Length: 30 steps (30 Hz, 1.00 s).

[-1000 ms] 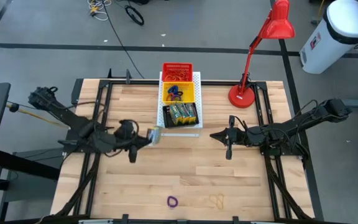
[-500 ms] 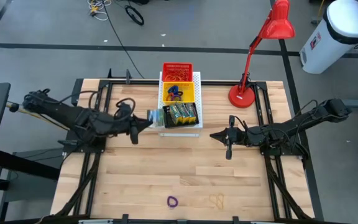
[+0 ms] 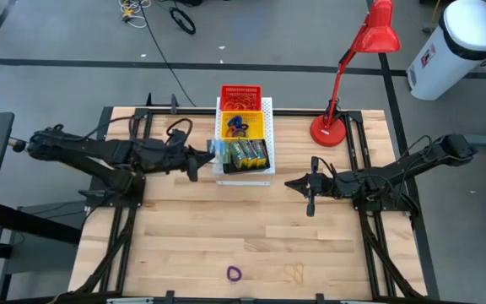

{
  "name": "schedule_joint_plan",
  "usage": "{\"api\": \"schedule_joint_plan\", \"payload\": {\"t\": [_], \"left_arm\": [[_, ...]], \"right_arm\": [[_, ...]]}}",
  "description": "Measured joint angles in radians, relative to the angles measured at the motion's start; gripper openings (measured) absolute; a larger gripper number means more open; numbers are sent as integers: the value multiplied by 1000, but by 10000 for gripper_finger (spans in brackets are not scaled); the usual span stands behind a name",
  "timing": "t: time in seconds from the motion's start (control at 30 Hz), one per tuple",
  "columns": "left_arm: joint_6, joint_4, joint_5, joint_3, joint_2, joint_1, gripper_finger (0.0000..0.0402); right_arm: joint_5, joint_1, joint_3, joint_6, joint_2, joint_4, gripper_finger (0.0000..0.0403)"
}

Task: Pick & Place Office Desk Supplies
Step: Put the yellow crayon box into the black bin on the shelf

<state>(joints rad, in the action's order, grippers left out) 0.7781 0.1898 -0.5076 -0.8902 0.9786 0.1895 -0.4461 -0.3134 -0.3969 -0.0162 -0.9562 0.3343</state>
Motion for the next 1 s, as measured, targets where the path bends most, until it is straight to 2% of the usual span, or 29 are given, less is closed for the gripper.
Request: {"api": "schedule_joint_plan", "payload": {"t": [0.43, 1.0], "left_arm": [[25, -66, 90, 0, 73, -54, 13], [14, -113, 53, 0, 104, -54, 34]], "right_arm": [[0, 0, 0, -1, 0, -2, 11], [1, 0, 0, -1, 0, 0, 11]]}}
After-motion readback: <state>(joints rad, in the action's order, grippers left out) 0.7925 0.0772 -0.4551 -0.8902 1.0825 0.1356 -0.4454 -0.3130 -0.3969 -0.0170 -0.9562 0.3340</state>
